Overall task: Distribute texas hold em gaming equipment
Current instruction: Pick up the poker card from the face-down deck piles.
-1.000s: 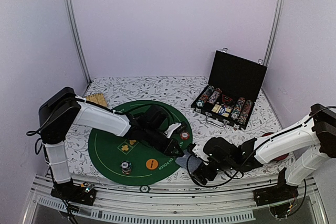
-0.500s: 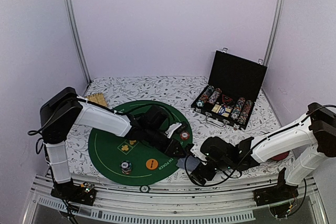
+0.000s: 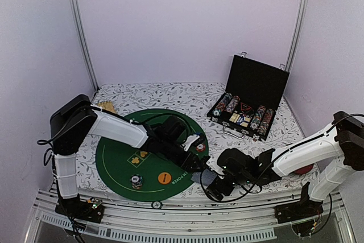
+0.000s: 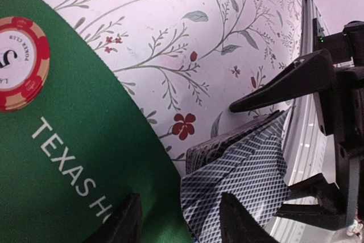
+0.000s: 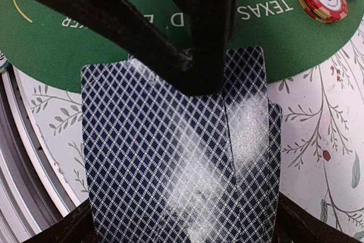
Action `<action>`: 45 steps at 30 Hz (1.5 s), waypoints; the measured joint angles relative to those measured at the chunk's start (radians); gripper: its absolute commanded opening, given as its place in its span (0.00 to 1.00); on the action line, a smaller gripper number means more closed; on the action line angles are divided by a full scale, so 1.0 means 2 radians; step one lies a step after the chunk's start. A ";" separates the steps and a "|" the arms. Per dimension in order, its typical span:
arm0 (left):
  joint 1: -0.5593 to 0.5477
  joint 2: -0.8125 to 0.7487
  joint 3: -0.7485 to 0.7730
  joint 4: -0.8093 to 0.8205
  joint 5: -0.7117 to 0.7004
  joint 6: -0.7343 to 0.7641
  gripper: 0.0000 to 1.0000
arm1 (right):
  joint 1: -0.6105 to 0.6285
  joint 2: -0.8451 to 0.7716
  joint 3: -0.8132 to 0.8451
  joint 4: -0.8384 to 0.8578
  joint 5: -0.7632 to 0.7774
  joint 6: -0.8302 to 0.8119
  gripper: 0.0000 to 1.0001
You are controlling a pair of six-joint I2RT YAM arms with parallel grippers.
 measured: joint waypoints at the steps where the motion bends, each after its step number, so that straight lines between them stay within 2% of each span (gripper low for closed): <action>1: 0.000 0.000 0.000 -0.001 -0.001 0.002 0.42 | 0.000 0.000 0.000 0.000 0.000 0.000 0.96; 4: -0.001 -0.001 -0.005 -0.002 -0.011 0.008 0.36 | 0.000 0.000 0.000 0.000 0.000 0.000 0.96; 13: -0.003 -0.005 -0.005 -0.010 -0.043 0.020 0.30 | 0.000 0.000 0.000 0.000 0.000 -0.001 0.96; 19: -0.003 -0.019 -0.018 -0.015 -0.047 0.018 0.19 | 0.000 0.000 0.000 0.000 0.000 -0.001 0.96; 23: -0.002 -0.031 -0.026 -0.016 -0.045 0.015 0.16 | 0.000 0.000 0.000 0.000 0.001 -0.001 0.96; 32: 0.000 -0.047 -0.031 -0.008 -0.024 0.007 0.03 | 0.000 -0.010 0.000 -0.005 0.001 -0.001 0.97; 39: 0.009 -0.054 -0.041 -0.002 -0.016 0.005 0.12 | 0.000 -0.034 0.000 -0.012 -0.004 -0.001 0.99; 42: 0.014 -0.067 -0.048 -0.007 -0.019 0.012 0.20 | 0.000 -0.050 0.000 -0.024 -0.016 -0.004 1.00; 45: 0.017 -0.094 -0.058 -0.017 -0.026 0.031 0.33 | -0.006 -0.077 0.009 -0.051 -0.033 -0.006 0.99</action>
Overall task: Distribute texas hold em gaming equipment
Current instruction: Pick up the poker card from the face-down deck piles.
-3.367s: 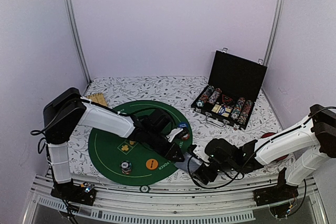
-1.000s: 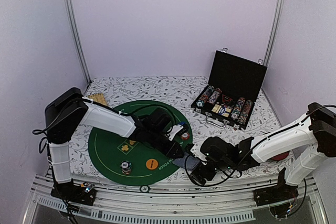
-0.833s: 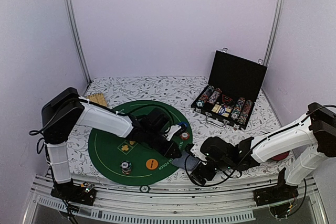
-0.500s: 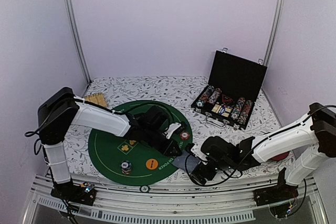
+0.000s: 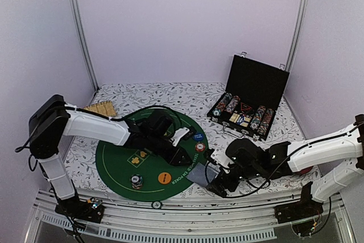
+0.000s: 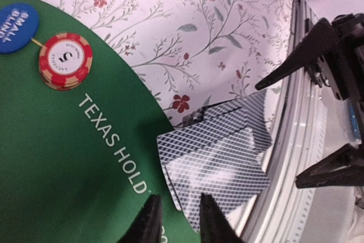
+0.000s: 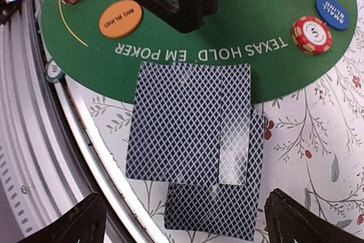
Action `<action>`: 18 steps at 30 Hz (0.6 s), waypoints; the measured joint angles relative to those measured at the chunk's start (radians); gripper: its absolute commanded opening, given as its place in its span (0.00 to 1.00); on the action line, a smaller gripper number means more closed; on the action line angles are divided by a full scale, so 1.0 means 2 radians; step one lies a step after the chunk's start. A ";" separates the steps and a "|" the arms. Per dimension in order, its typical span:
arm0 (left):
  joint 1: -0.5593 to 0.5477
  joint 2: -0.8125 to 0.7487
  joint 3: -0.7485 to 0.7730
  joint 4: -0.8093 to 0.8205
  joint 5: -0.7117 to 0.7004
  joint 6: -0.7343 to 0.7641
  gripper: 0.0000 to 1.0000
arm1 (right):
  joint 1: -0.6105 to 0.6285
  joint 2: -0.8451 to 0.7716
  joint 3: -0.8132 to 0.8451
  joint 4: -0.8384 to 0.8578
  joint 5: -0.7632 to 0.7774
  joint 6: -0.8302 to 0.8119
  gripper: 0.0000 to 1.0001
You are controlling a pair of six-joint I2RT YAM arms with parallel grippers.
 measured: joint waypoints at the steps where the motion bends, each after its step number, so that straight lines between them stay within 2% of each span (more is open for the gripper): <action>1: 0.000 -0.011 -0.004 -0.001 -0.003 0.010 0.37 | -0.005 -0.012 0.004 -0.010 -0.007 0.000 0.99; 3: 0.000 -0.035 -0.013 -0.003 -0.012 0.032 0.43 | -0.019 -0.039 0.012 -0.029 -0.025 0.000 0.99; 7: -0.011 -0.083 -0.034 0.002 -0.047 0.103 0.45 | -0.061 -0.087 0.024 -0.048 -0.061 0.007 1.00; 9: -0.025 -0.103 -0.051 0.018 -0.067 0.149 0.45 | -0.084 -0.100 0.033 -0.051 -0.077 0.017 0.94; 13: -0.076 -0.123 -0.103 0.071 -0.110 0.262 0.45 | -0.127 -0.086 0.059 -0.058 -0.113 0.047 0.74; 15: -0.096 -0.123 -0.127 0.094 -0.131 0.321 0.46 | -0.147 -0.067 0.071 -0.061 -0.130 0.065 0.72; 18: -0.114 -0.120 -0.147 0.120 -0.156 0.397 0.48 | -0.163 -0.023 0.085 -0.069 -0.146 0.093 0.74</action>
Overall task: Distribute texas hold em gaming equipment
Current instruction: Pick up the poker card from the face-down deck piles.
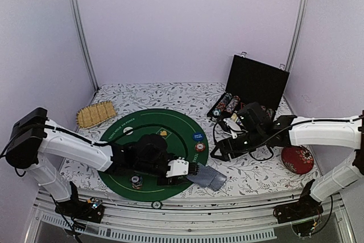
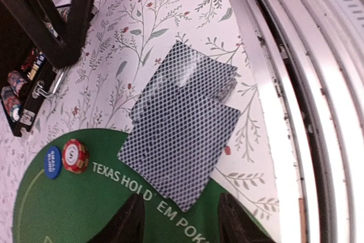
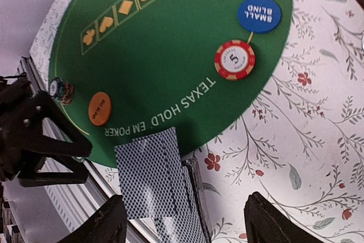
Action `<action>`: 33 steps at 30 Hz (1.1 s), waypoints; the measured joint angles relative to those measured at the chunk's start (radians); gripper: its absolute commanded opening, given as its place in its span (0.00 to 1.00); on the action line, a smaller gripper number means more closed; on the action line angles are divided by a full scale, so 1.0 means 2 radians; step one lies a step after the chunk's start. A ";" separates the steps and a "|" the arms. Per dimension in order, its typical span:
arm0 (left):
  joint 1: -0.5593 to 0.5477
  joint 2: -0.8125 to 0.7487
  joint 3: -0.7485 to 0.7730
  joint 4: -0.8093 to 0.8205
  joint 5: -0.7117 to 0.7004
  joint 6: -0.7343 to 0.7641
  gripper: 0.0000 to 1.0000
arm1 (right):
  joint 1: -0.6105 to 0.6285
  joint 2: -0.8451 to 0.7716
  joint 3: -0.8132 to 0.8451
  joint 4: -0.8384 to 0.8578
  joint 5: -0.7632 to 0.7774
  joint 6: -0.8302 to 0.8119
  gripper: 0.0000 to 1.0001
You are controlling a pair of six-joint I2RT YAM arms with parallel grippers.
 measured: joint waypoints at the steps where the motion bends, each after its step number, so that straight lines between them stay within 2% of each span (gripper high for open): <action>1: -0.004 0.003 -0.002 0.009 -0.005 0.023 0.48 | -0.001 0.014 0.005 -0.005 -0.001 0.005 0.76; 7: -0.010 0.034 0.001 0.041 -0.022 0.108 0.49 | -0.001 0.092 0.026 -0.031 -0.013 0.009 0.80; 14: -0.011 0.053 0.011 0.026 -0.013 0.142 0.49 | -0.001 0.130 0.027 -0.034 -0.030 -0.003 0.78; 25: -0.011 0.085 0.027 0.019 -0.030 0.161 0.37 | 0.008 0.157 0.027 -0.028 -0.027 -0.027 0.70; 33: -0.013 0.096 0.037 0.014 -0.052 0.170 0.20 | 0.013 0.158 0.026 -0.025 -0.018 -0.036 0.68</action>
